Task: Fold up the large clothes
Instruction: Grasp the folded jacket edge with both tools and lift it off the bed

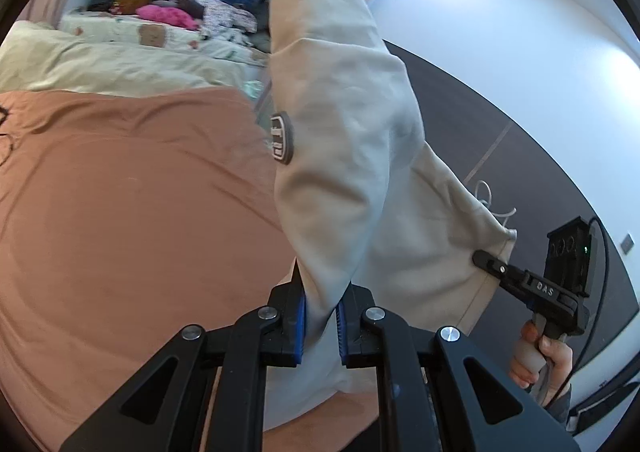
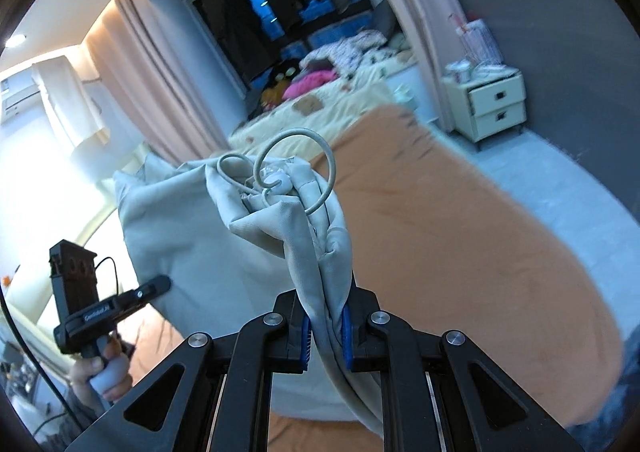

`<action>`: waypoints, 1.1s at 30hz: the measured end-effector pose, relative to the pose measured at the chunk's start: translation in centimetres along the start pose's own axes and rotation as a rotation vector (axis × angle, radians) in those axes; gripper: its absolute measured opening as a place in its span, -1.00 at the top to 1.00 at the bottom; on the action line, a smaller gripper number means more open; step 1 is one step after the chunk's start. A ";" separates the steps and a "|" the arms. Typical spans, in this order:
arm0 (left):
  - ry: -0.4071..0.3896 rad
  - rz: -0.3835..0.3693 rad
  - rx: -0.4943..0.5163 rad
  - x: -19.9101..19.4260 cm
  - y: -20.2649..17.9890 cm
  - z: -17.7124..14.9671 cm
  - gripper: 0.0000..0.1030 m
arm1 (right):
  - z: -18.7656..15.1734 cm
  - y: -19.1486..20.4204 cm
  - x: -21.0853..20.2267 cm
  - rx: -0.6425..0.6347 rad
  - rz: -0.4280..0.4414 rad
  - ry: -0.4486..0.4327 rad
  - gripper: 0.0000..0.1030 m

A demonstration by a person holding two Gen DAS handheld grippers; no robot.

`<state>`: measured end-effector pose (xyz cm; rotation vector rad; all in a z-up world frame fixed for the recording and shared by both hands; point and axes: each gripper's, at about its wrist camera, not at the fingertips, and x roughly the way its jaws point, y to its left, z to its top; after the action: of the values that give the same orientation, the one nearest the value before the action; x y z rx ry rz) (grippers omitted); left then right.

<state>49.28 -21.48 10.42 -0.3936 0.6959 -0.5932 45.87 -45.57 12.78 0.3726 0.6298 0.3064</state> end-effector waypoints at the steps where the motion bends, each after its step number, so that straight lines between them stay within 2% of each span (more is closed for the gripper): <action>1: 0.009 -0.017 0.007 0.7 -1.5 -0.2 0.74 | 0.2 -0.6 -0.8 0.001 -0.015 -0.008 0.76; 13: 0.095 -0.183 0.077 6.4 -12.8 -2.5 0.74 | 1.1 -9.0 -11.5 0.060 -0.197 -0.100 0.76; 18: 0.171 -0.209 0.046 9.8 -13.2 -2.1 0.74 | 1.3 -10.9 -13.7 0.074 -0.255 -0.111 0.76; 20: 0.232 -0.209 -0.019 11.3 -12.9 -1.9 0.74 | 1.5 -11.8 -13.8 0.086 -0.272 -0.100 0.76; 23: 0.264 -0.188 -0.034 13.5 -13.0 -1.9 0.74 | 1.5 -13.6 -12.5 0.107 -0.293 -0.073 0.76; 27: 0.317 -0.137 -0.064 17.7 -10.4 -1.6 0.74 | 1.2 -16.9 -8.9 0.151 -0.302 -0.022 0.76; 33: 0.315 -0.063 -0.049 23.2 -5.7 1.2 0.74 | 1.1 -21.0 -1.8 0.168 -0.297 0.019 0.76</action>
<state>62.28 -40.22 3.17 -0.3722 1.0036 -0.7069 48.59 -65.20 5.61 0.4310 0.7213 -0.0269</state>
